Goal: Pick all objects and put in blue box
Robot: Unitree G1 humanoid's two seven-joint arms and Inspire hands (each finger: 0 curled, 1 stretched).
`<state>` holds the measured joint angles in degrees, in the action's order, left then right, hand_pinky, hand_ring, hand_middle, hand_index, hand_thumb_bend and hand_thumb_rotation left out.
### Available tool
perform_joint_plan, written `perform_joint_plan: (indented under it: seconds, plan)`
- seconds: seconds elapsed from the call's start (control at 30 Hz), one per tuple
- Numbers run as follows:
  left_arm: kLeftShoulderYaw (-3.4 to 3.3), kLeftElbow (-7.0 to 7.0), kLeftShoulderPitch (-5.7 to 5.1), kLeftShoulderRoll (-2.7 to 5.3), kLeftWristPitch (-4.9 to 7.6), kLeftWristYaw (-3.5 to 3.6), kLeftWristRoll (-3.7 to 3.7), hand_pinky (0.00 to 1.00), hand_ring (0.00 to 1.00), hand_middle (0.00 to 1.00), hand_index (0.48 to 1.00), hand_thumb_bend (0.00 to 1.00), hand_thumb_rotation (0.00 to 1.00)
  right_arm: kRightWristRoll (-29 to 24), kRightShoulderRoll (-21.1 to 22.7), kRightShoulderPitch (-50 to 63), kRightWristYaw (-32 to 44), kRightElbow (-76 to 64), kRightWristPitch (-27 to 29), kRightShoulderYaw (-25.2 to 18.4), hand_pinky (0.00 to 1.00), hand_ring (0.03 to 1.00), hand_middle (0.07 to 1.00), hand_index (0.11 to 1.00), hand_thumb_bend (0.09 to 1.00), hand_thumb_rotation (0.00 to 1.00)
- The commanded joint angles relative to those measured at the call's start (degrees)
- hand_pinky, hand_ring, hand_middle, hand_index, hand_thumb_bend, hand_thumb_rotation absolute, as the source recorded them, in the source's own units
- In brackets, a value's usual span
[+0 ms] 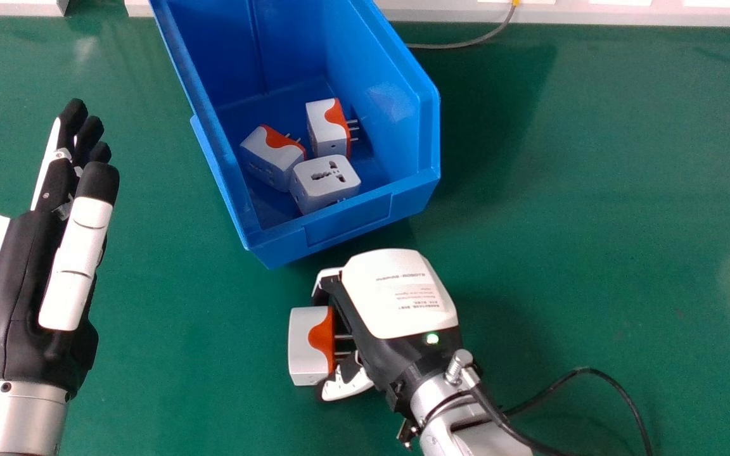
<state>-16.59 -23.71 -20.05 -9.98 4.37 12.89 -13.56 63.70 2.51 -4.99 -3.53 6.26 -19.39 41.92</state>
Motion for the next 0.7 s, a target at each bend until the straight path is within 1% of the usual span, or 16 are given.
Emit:
perform_joint_plan:
  seconds: [0.0, 0.1, 0.13, 0.2, 0.27, 0.37, 0.47, 0.57, 0.63, 0.67]
  plan:
    - [-0.28, -1.16, 0.17, -0.10, 1.18, -0.11, -0.27, 1.00, 1.00, 1.00, 0.988, 0.78, 0.97, 0.0, 0.2, 1.7, 2.1, 1.2, -2.3, 0.3, 0.31, 0.366, 0.441, 0.526, 0.539, 0.05]
    - [-0.31, -1.09, 0.08, -0.15, 1.36, 0.09, -0.42, 1.00, 1.00, 1.00, 0.986, 0.78, 0.97, -0.5, -0.9, 2.2, 2.4, 1.1, -4.0, 0.0, 0.30, 0.357, 0.434, 0.527, 0.532, 0.04]
    - [-0.33, -1.11, 0.07, -0.04, 1.42, -0.01, -0.41, 1.00, 1.00, 1.00, 0.985, 0.78, 0.96, -0.5, -0.9, 2.1, 2.7, 0.9, -4.3, 0.2, 0.29, 0.353, 0.429, 0.526, 0.528, 0.03]
    - [-0.35, -1.12, 0.05, -0.04, 1.45, 0.02, -0.44, 1.00, 1.00, 1.00, 0.985, 0.78, 0.96, -0.9, -1.0, 2.2, 3.4, 0.7, -4.6, 0.1, 0.29, 0.353, 0.429, 0.526, 0.528, 0.03]
    - [-0.37, -1.14, -0.01, -0.16, 1.41, 0.04, -0.25, 1.00, 1.00, 1.00, 0.985, 0.79, 0.96, -0.9, -0.9, 2.1, 4.0, 0.6, -4.8, 0.3, 0.29, 0.354, 0.430, 0.528, 0.524, 0.03]
    - [-0.38, -1.22, -0.11, -0.12, 1.33, -0.10, -0.12, 1.00, 1.00, 1.00, 0.985, 0.79, 0.96, -1.6, -1.0, 2.0, 5.9, 0.2, -5.4, 0.2, 0.28, 0.350, 0.431, 0.530, 0.519, 0.02]
    - [-0.39, -1.08, -0.15, 0.02, 1.52, -0.09, -0.21, 1.00, 1.00, 1.00, 0.985, 0.79, 0.96, -3.2, -1.4, 2.3, 7.5, -0.7, -5.9, -0.4, 0.27, 0.350, 0.433, 0.532, 0.517, 0.01]
    - [-0.40, -0.82, -0.06, -0.05, 1.81, 0.07, -0.23, 1.00, 1.00, 1.00, 0.984, 0.79, 0.96, -4.0, -0.8, 2.2, 8.7, -1.3, -5.9, -0.3, 0.27, 0.354, 0.437, 0.534, 0.514, 0.01]
    - [-0.44, -0.74, -0.06, -0.17, 1.72, 0.23, -0.36, 1.00, 1.00, 1.00, 0.983, 0.78, 0.96, -4.1, -0.2, 2.1, 9.0, -1.7, -5.3, -0.2, 0.28, 0.375, 0.442, 0.534, 0.512, 0.00]
    - [-0.42, -0.88, -0.16, -0.17, 1.58, 0.17, -0.29, 1.00, 1.00, 1.00, 0.983, 0.78, 0.96, -4.3, 0.0, 2.1, 9.3, -1.9, -5.2, -0.2, 0.28, 0.375, 0.442, 0.534, 0.512, 0.00]
